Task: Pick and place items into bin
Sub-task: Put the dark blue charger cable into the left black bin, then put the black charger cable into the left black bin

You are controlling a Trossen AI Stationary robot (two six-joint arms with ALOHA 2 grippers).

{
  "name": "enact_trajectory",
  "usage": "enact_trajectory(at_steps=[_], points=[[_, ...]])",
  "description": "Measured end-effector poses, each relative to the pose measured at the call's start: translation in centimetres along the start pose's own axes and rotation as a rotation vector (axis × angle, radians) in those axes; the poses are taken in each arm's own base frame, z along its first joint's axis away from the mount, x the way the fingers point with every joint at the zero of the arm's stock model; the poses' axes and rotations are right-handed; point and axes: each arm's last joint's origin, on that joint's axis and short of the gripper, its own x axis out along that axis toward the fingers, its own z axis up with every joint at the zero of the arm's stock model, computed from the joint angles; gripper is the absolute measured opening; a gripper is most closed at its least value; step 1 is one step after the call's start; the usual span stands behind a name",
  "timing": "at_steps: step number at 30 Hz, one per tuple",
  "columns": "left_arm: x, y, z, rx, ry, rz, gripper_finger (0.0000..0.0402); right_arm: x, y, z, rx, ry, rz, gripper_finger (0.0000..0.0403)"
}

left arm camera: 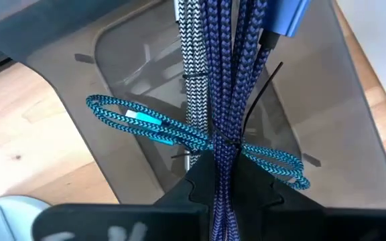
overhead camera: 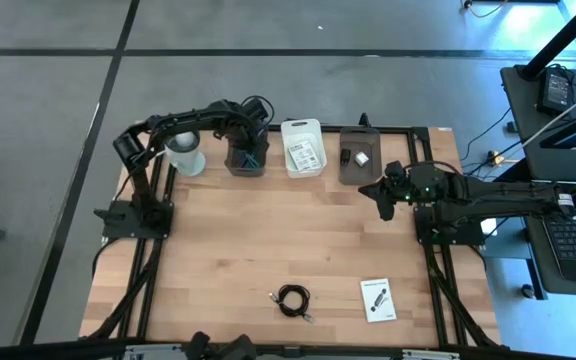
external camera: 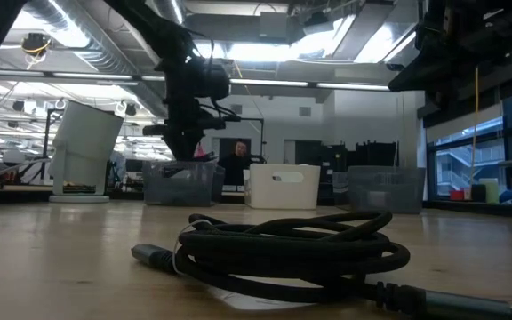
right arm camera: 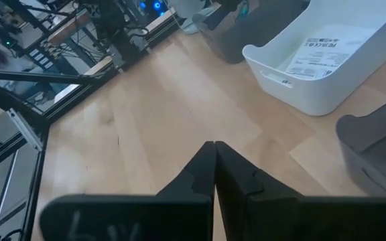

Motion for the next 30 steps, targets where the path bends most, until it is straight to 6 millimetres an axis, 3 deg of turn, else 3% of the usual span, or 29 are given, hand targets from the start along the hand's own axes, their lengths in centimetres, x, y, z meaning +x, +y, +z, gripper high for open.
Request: enact_trajectory(at_steps=[19,24,30], points=[[-0.3,0.4,0.0,-0.080,0.002,0.005,0.0124,0.0,-0.1,0.0,-0.009,-0.001,-0.004,0.0011],[-2.9,0.2,-0.5,-0.129,-0.065,-0.032,0.0118,0.0,-0.1,0.0,-0.058,0.003,-0.006,0.0011],[-8.2,-1.2,-2.4,-0.099,-0.236,-0.122,0.0098,0.0,-0.1,-0.1,-0.055,0.007,-0.008,0.0011]])
